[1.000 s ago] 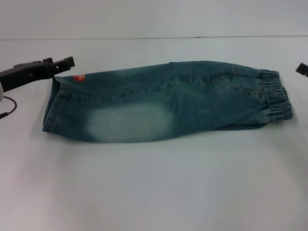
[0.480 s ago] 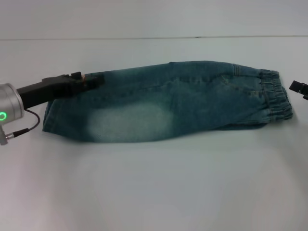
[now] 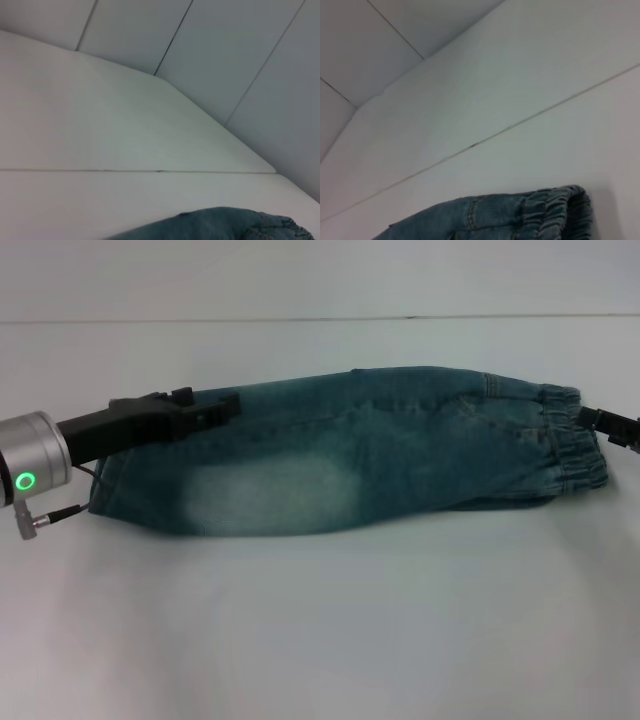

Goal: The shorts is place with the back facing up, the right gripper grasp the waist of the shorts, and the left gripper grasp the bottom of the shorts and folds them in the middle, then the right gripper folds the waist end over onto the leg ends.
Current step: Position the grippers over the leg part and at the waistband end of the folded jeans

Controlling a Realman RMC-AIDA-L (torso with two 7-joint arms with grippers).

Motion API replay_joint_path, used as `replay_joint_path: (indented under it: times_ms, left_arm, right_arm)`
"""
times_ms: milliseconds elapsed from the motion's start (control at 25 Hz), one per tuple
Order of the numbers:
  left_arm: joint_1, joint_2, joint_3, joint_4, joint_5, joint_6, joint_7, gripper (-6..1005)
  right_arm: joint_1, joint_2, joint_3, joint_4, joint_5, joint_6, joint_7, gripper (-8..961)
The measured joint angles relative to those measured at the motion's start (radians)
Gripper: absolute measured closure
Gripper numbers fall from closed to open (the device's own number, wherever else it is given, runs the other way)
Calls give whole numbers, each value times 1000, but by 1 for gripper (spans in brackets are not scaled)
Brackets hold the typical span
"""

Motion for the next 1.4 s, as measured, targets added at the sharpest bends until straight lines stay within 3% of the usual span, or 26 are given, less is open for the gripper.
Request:
replay_joint_path:
  times_ms: [440,680,880,1040,1200,1320,1400]
  left_arm:
    - [0,0,44,-11,-21,5,38,114]
    - [2,0,71,-58,-93,-2,116,115]
    - [7,-1,77,-78,-126,-1,150,121]
    - [11,-2,86,-115,-206,1,237,126]
    - [10,-3,84,-225,-349,-34,388,163]
    - [-3,-3,84,-380,-524,-49,613,192]
    - [-29,-3,86,-520,-656,-36,801,210]
  right_arm:
    - [40,-5,-56,58,-6,60,9,129]
    - [42,0,-128,38,-14,27,-18,236]
    - [29,5,-97,15,-9,-25,-33,325]
    - [16,-5,-52,8,-9,-80,-33,493]
    - [2,-7,-21,-11,-8,-127,-32,674]
    - [-4,-13,-7,-15,-8,-161,-26,819]
    - [-10,-15,0,-26,-8,-189,-18,849]
